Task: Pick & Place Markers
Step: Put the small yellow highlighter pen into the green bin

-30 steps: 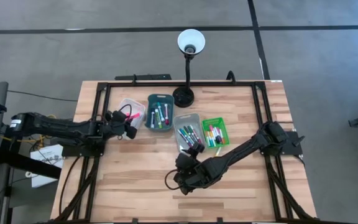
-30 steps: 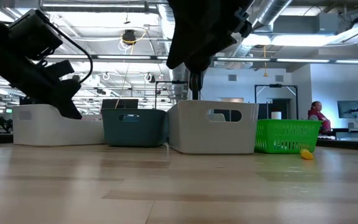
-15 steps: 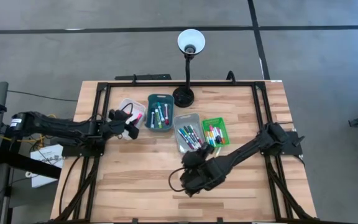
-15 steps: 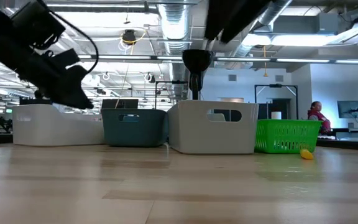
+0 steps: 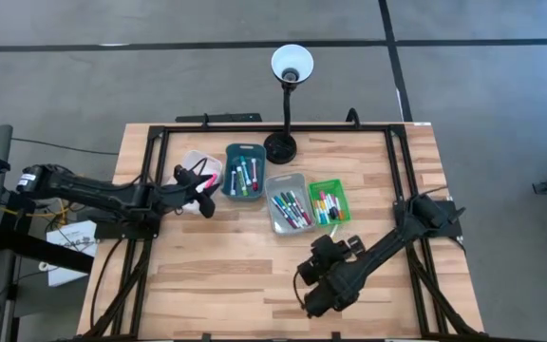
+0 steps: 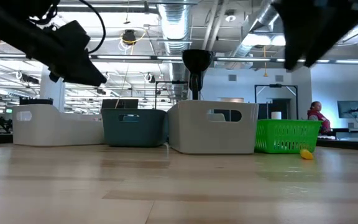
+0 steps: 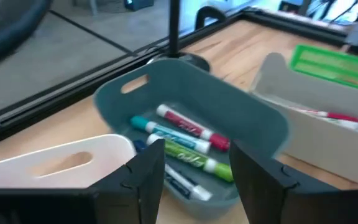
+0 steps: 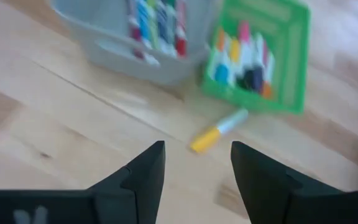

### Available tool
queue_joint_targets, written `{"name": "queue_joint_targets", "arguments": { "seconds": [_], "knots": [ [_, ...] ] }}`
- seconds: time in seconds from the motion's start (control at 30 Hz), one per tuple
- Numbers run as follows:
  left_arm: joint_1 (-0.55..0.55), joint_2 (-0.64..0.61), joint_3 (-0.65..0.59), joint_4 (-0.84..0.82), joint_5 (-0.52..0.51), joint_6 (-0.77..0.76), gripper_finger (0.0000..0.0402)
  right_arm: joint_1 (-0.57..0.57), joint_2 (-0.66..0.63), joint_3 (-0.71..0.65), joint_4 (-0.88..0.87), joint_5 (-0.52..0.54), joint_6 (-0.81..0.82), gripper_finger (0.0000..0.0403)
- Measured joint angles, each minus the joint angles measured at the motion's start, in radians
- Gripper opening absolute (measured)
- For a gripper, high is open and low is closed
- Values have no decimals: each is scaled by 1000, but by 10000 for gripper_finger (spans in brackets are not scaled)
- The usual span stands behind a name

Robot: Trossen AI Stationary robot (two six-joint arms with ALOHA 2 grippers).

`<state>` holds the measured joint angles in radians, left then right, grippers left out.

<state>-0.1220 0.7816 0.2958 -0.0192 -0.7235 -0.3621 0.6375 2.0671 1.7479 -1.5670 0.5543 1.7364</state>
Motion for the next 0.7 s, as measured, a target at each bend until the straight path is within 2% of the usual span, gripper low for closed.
{"name": "queue_joint_targets", "arguments": {
  "seconds": [0.1,0.17,0.27,0.33,0.4,0.47,0.53,0.6,0.7],
  "knots": [
    [-24,-3,0,14,0,0,175,-16,-30,-28,-3,-109,-67,175],
    [-30,-3,0,23,0,0,175,-34,-87,-28,-3,-138,-134,175],
    [-31,-3,0,35,0,0,175,-65,-197,-27,-4,-96,-246,175],
    [-31,-3,0,40,0,0,175,-79,-288,-46,-3,-14,-263,175],
    [-31,-3,0,41,2,0,175,-82,-381,-107,-4,112,-207,175],
    [-31,-3,0,44,15,-1,175,-83,-450,-212,3,172,-89,175],
    [-31,-3,0,43,35,-1,175,-87,-494,-350,57,153,52,175],
    [-31,-3,0,44,54,-1,175,-90,-517,-488,198,98,162,175],
    [-31,-3,0,44,63,-1,175,-89,-502,-660,471,7,195,175]
  ]
}}
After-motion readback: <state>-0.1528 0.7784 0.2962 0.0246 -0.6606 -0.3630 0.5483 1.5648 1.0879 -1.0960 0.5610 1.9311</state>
